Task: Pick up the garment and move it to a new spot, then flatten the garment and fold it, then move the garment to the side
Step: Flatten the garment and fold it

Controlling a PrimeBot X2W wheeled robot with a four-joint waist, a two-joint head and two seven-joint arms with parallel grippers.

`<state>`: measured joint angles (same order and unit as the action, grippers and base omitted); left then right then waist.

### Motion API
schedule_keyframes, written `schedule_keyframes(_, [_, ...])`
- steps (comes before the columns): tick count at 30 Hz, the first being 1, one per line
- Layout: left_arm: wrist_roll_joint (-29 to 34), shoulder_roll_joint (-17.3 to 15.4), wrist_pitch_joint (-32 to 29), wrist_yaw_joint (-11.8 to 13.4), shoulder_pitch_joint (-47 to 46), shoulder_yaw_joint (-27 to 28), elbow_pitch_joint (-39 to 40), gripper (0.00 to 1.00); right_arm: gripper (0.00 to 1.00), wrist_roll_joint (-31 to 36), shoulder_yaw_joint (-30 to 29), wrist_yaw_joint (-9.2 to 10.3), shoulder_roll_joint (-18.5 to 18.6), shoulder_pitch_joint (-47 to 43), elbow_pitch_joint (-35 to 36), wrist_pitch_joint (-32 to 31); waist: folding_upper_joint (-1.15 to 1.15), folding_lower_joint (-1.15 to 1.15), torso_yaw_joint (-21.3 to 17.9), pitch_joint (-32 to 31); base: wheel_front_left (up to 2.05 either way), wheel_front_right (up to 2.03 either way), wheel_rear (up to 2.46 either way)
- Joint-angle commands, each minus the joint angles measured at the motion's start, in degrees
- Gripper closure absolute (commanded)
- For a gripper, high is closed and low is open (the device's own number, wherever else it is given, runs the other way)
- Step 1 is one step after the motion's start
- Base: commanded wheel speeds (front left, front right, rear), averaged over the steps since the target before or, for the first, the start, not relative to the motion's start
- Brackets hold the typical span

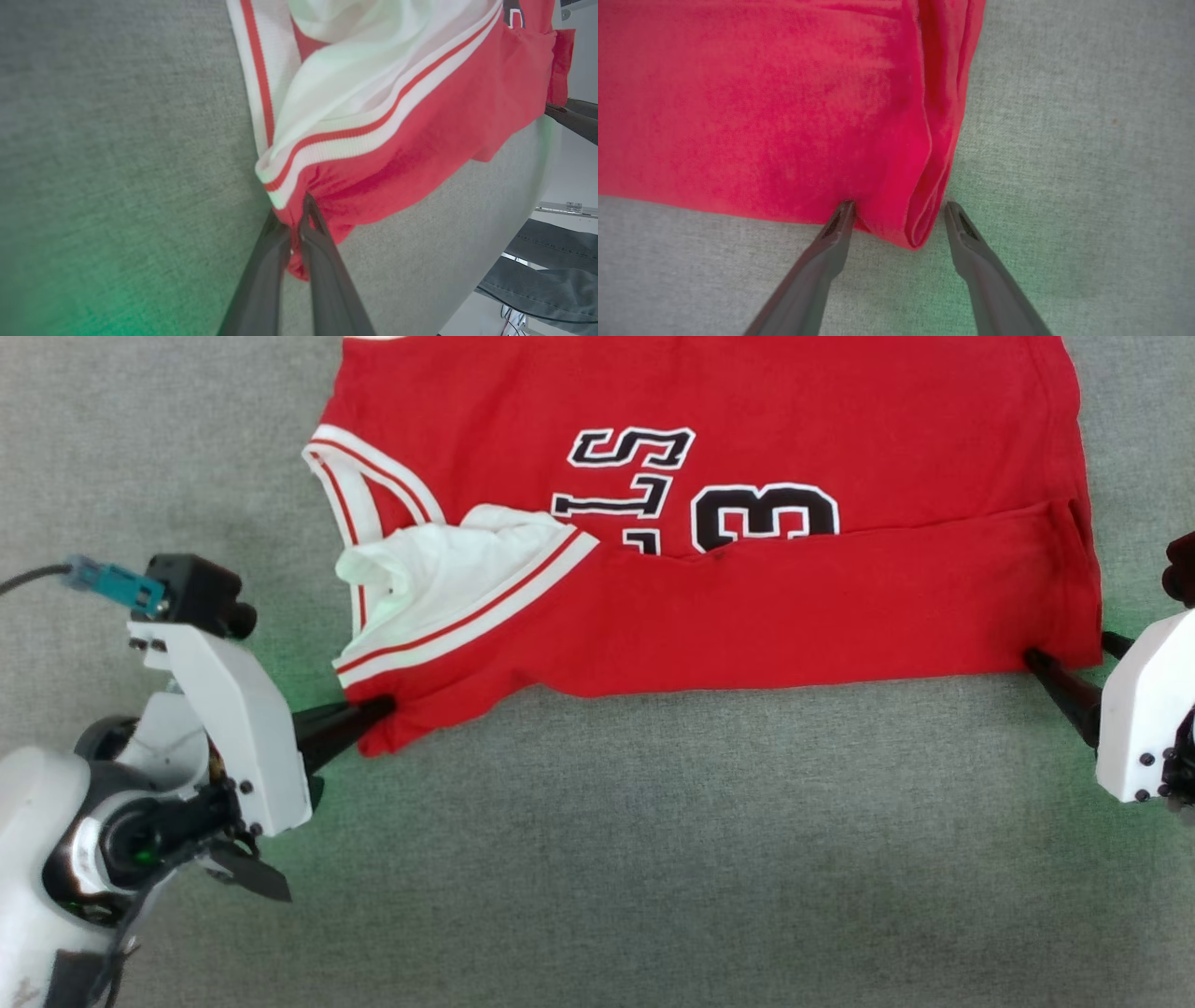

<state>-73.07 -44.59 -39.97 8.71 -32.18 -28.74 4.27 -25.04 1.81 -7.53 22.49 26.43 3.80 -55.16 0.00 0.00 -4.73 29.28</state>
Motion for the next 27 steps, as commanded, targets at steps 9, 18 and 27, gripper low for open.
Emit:
schedule_keyframes(9, [-0.97, 0.97, 1.60, -1.69, 4.48, -0.84, -1.16, 1.00, 1.00, -1.16, -1.37, 0.09, -0.56, -1.89, -1.02, 2.00, 0.00, 0.00, 0.35, -1.85, 0.00, 0.00, 0.00])
schedule_keyframes(18, [-3.20, -1.38, 3.54, -2.00, 8.82, 1.83, 3.21, 1.00, 1.00, -3.18, -1.74, 0.09, 0.91, -4.79, 0.87, 1.50, 0.00, 0.00, 0.47, -3.94, 0.00, 0.00, 0.00])
schedule_keyframes(27, [-3.79, -5.00, 5.05, -0.96, 16.51, 2.69, 11.68, 1.00, 1.00, -8.16, -3.12, 0.09, 4.96, -11.10, 3.44, 0.10, 0.00, 0.00, 0.78, -5.55, 0.00, 0.00, 0.00])
